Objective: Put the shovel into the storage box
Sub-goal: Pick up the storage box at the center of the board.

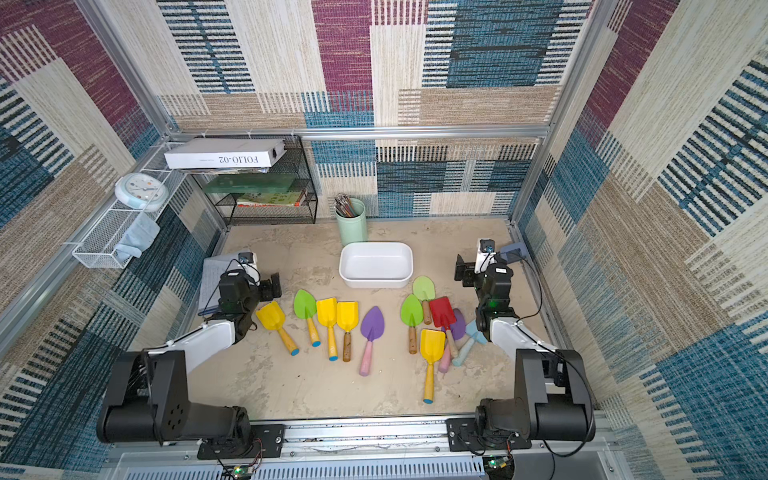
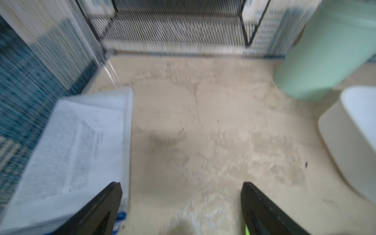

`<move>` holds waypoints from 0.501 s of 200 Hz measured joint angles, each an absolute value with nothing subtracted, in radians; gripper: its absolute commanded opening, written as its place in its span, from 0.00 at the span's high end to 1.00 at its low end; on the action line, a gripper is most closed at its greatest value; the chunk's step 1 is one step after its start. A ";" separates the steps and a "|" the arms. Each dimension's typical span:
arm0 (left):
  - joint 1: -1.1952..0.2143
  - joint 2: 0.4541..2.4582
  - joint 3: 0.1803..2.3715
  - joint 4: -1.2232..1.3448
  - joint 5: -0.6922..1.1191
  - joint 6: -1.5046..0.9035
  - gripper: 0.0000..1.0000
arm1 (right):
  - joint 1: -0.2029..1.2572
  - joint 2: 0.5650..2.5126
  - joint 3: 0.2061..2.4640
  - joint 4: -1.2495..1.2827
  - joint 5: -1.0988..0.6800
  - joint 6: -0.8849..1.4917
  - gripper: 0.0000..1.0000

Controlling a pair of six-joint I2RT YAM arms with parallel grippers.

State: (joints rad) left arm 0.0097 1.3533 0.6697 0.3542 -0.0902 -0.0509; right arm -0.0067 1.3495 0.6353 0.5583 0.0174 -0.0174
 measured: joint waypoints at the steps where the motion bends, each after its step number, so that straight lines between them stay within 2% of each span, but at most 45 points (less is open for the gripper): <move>1: 0.009 1.349 0.675 0.347 -0.092 -0.054 0.03 | -0.006 1.349 0.640 0.550 0.018 -0.017 0.07; 29: -0.044 1.236 0.788 0.141 -0.130 -0.140 0.01 | 0.019 1.336 0.799 0.266 0.033 0.007 0.08; 56: -0.204 1.184 0.912 -0.033 -0.153 -0.183 0.01 | 0.059 1.354 1.017 0.027 0.006 0.019 0.07; 78: -0.350 1.178 1.001 -0.150 -0.185 -0.213 0.01 | 0.081 1.430 1.240 -0.155 -0.035 0.005 0.07; 100: -0.432 1.175 1.044 -0.240 -0.214 -0.287 0.01 | 0.091 1.538 1.438 -0.302 -0.065 -0.043 0.07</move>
